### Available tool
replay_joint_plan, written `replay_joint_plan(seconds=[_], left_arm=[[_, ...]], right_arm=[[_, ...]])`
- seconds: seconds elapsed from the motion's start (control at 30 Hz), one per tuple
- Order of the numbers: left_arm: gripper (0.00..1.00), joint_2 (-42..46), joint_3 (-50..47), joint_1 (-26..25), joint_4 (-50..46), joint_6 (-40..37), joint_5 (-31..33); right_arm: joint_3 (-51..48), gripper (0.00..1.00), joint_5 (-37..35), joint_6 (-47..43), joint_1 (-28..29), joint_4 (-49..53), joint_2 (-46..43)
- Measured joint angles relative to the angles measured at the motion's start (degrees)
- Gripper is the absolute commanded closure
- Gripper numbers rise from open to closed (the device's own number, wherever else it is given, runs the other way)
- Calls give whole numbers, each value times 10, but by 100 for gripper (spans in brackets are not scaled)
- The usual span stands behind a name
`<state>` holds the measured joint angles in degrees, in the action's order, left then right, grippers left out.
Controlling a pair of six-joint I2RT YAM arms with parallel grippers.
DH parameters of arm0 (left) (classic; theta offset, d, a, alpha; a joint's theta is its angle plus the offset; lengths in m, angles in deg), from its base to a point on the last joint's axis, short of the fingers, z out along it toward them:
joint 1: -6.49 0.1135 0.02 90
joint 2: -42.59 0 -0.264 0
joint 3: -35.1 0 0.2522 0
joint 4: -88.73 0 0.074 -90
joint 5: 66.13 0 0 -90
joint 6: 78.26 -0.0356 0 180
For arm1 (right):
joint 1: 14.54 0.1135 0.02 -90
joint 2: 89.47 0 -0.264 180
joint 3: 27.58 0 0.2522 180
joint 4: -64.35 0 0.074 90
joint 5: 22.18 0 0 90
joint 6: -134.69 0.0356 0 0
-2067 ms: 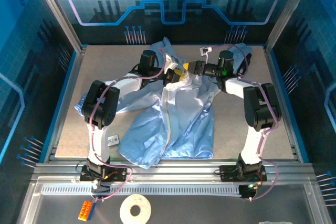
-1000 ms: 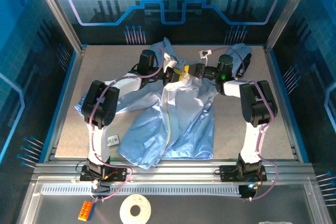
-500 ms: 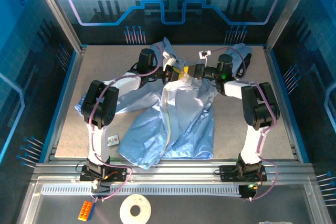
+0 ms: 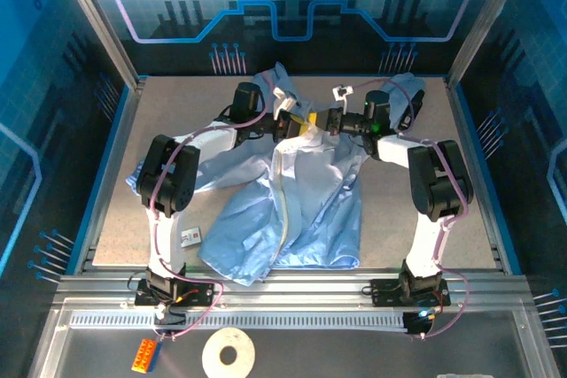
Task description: Zip up the jacket
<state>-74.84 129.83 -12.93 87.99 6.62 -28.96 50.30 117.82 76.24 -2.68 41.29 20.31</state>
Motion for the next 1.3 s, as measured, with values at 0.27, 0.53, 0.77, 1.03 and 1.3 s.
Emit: replay_joint_plan(seconds=[0.27,0.53,0.77,1.03,1.3], left_arm=[[60,11,6,0,-69,5,43],[53,52,0,-3,-92,20,141],[51,53,-6,-22,-98,7,198],[59,33,-4,-43,-114,-14,214],[100,24,10,-45,-143,-44,226]], right_arm=[[-5,100,-77,-77,13,67,-19],[-15,100,-123,-109,20,90,-26],[-15,100,-137,-119,24,99,-30],[-14,100,-156,-128,24,115,-31],[-11,100,-170,-133,26,125,-31]])
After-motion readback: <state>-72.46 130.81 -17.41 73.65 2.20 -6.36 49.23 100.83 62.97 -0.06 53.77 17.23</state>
